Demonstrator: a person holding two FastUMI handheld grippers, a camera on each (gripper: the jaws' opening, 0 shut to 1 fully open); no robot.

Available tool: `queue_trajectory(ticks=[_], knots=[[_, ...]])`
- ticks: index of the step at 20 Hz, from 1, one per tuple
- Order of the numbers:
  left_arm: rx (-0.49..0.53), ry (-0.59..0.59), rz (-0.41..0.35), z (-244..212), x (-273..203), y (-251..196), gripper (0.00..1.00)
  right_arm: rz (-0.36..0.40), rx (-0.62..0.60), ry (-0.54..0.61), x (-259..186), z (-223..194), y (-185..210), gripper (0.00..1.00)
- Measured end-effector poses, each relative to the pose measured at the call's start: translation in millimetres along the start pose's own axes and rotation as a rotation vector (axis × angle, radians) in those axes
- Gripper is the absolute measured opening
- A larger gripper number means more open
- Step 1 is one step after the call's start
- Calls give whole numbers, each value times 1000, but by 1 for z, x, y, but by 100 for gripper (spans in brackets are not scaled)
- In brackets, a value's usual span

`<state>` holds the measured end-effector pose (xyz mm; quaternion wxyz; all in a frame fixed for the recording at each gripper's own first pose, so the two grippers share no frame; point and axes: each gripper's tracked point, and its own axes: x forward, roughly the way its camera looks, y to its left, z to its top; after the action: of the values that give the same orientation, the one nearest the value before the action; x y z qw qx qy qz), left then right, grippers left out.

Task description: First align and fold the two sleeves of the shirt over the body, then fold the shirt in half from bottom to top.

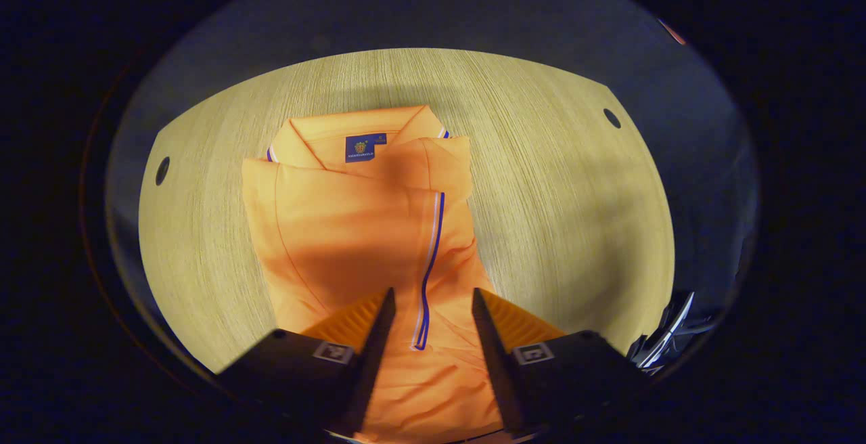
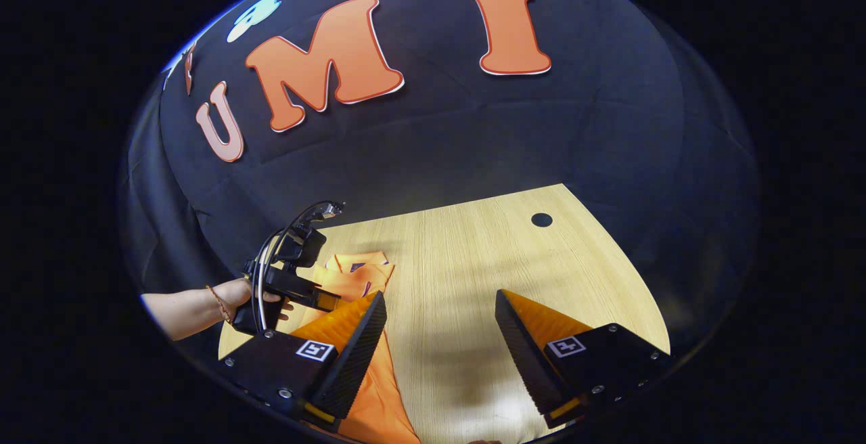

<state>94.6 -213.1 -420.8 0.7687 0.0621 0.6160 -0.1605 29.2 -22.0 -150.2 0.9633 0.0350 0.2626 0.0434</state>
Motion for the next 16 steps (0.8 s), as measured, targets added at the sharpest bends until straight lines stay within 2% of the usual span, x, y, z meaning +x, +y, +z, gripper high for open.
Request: queue_trajectory(ticks=[2,8,16], knots=[[-3,-35,18,0,-12,11,99,10,-7,13,2,-3,7,99],[2,-150,54,-7,-68,50,99,62,-36,47,12,-11,43,99],[-41,-243,84,-55,-130,108,99,107,-111,120,34,-29,97,99]])
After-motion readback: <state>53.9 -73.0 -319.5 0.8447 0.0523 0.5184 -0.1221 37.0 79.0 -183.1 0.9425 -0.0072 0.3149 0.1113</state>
